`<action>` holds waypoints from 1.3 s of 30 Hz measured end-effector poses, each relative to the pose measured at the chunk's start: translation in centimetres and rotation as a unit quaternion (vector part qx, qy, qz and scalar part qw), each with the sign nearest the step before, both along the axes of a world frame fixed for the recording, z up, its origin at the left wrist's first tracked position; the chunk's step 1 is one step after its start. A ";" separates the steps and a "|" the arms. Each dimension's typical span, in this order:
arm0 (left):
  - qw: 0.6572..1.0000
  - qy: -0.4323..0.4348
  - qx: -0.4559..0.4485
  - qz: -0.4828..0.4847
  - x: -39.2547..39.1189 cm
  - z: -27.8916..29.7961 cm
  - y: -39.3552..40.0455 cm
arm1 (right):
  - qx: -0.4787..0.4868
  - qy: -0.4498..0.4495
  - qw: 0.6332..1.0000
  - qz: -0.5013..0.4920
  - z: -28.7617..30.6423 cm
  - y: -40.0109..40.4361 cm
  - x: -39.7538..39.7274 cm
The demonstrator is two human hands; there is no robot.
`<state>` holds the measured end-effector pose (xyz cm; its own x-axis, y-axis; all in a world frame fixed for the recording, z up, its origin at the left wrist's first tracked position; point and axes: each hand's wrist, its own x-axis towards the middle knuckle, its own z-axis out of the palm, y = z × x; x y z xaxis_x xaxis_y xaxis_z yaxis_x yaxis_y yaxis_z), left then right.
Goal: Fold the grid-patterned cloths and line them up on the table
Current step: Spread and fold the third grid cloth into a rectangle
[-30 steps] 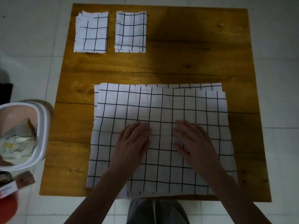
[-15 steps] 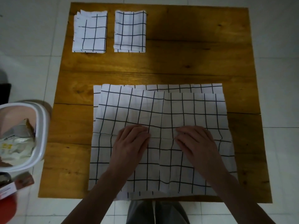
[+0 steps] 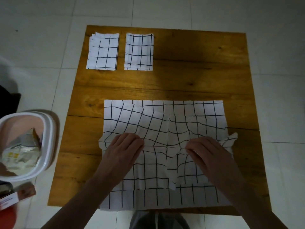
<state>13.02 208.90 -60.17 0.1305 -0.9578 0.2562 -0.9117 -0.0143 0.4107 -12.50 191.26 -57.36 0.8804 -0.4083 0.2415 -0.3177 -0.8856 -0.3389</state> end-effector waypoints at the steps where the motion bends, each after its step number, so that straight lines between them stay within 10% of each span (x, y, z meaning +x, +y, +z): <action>1: 1.000 -0.003 0.000 0.000 0.3 0.2 0.1 | 0.003 -0.003 1.000 0.004 0.4 -0.2 0.0; 19: 0.997 -0.054 -0.011 0.052 7.2 3.7 1.1 | -0.034 0.049 0.989 0.139 4.5 -5.3 -1.7; 39: 0.988 -0.104 -0.011 0.115 11.3 9.8 -0.2 | -0.110 0.068 0.992 -0.003 8.6 -10.3 -2.8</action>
